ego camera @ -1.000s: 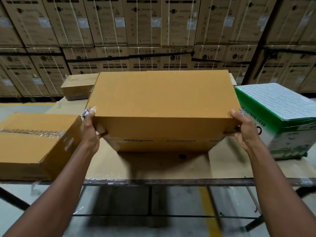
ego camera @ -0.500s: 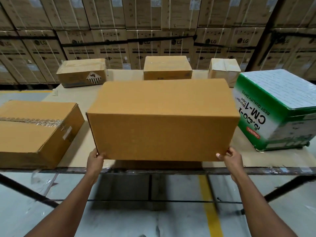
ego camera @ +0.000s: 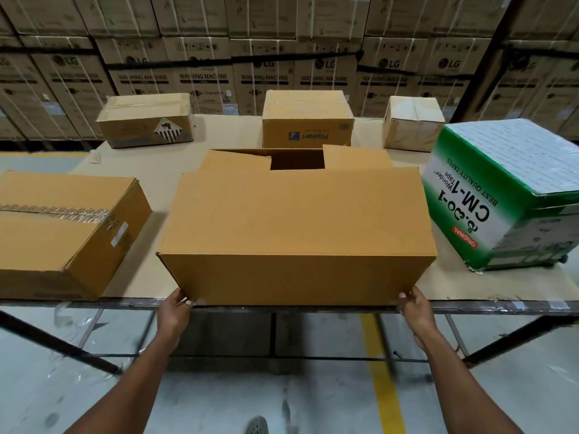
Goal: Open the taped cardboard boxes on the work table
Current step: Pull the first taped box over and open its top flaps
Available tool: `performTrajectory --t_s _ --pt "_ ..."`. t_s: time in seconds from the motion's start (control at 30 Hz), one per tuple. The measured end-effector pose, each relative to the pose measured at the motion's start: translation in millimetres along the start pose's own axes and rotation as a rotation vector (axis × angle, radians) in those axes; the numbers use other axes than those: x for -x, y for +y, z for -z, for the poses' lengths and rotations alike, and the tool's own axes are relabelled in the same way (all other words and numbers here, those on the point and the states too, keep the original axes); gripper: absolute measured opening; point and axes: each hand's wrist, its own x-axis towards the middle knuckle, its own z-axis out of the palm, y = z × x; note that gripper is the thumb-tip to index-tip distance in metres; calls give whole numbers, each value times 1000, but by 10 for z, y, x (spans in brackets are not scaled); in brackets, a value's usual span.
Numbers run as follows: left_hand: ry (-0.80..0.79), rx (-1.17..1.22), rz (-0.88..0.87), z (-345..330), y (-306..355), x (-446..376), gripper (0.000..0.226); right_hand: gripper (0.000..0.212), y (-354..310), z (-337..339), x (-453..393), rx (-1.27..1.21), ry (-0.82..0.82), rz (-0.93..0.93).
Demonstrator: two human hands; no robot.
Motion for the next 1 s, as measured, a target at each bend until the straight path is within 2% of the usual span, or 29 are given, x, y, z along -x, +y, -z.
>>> performTrajectory --t_s 0.13,0.27,0.83,1.0 --pt "-100 27 -27 44 -136 -61 51 44 60 -14 -4 -14 13 3" --pt "-127 50 -12 73 -147 -70 54 48 88 -15 -20 -20 5 -9" --pt "-85 34 -2 46 -143 42 59 56 70 -31 -7 -9 19 -46" --pt "-78 57 -3 37 -51 99 52 57 -35 -41 48 8 54 -70"
